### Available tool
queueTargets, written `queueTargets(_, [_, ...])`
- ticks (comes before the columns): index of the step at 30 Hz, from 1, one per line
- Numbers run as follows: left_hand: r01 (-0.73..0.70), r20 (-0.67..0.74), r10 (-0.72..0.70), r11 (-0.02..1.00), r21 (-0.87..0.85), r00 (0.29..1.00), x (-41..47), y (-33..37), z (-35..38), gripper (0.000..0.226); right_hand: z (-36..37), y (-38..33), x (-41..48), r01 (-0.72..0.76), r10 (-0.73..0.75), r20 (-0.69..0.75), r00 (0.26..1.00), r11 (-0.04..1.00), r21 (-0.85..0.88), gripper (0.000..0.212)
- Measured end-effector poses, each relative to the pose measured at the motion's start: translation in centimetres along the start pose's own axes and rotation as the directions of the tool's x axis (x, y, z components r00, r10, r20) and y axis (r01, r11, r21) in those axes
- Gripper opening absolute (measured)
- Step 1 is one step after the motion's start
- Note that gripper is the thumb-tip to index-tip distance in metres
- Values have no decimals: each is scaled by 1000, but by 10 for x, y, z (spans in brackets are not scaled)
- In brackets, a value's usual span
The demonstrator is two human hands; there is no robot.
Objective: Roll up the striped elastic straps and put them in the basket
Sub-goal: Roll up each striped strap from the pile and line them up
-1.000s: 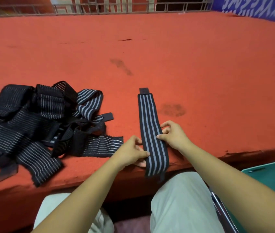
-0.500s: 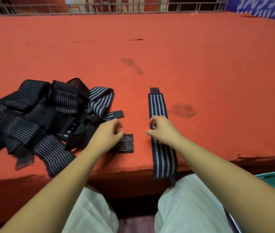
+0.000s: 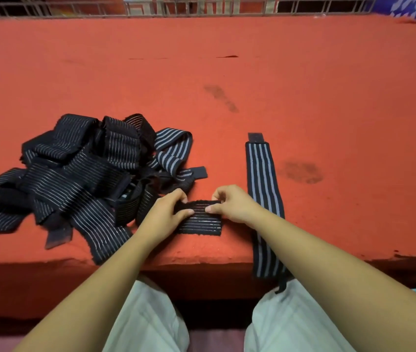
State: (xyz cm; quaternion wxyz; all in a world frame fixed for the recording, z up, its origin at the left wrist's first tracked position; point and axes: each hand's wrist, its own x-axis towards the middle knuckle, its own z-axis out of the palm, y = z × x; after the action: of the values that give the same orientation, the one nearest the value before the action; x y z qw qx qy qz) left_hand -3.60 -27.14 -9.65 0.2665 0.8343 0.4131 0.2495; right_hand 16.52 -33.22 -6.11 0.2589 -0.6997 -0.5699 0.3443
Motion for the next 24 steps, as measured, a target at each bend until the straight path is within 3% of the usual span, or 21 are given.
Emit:
queueTargets(5, [-44, -43, 35, 975, -217, 998, 13, 24, -18, 26, -35, -24, -21, 52, -45, -27, 999, 887, 458, 19])
queueTargets(7, [-78, 89, 117, 930, -360, 989, 17, 38, -25, 54, -54, -37, -24, 72, -36, -72, 997, 789, 610, 19])
queueTargets(10, [-193, 225, 256, 944, -268, 940, 21, 48, -22, 80, -82, -53, -26, 77, -45, -63, 997, 630, 773, 18])
queueTargets(12, [-181, 200, 212, 970, -161, 957, 24, 44, -14, 68, -95, -58, -27, 39, -44, -17, 999, 551, 833, 12])
queueTargets(15, [-86, 47, 93, 988, -131, 995, 26, 47, -12, 13, -112, -59, -28, -5, -49, 27, 998, 400, 917, 11])
queueTargets(16, [-63, 23, 66, 989, -132, 998, 26, 49, -15, 7, -116, -58, -27, 0, -53, 20, 998, 362, 932, 14])
queueTargets(18, [-11, 33, 14, 996, -90, 999, 28, 50, -23, 24, -122, -53, -26, 58, -65, -37, 997, 360, 931, 22])
queueTargets(20, [-2, 124, 1, 1000, 8, 992, 31, 48, -33, 13, -130, -47, -24, 130, -52, -119, 992, 405, 905, 27])
queueTargets(22, [-1, 190, -20, 994, 105, 982, 33, 43, -40, 6, -137, -41, -18, 189, -7, -210, 978, 466, 864, 18])
queueTargets(24, [-3, 156, -18, 991, 132, 988, 34, 38, -43, 17, -142, -35, -12, 212, 65, -276, 959, 482, 850, 6])
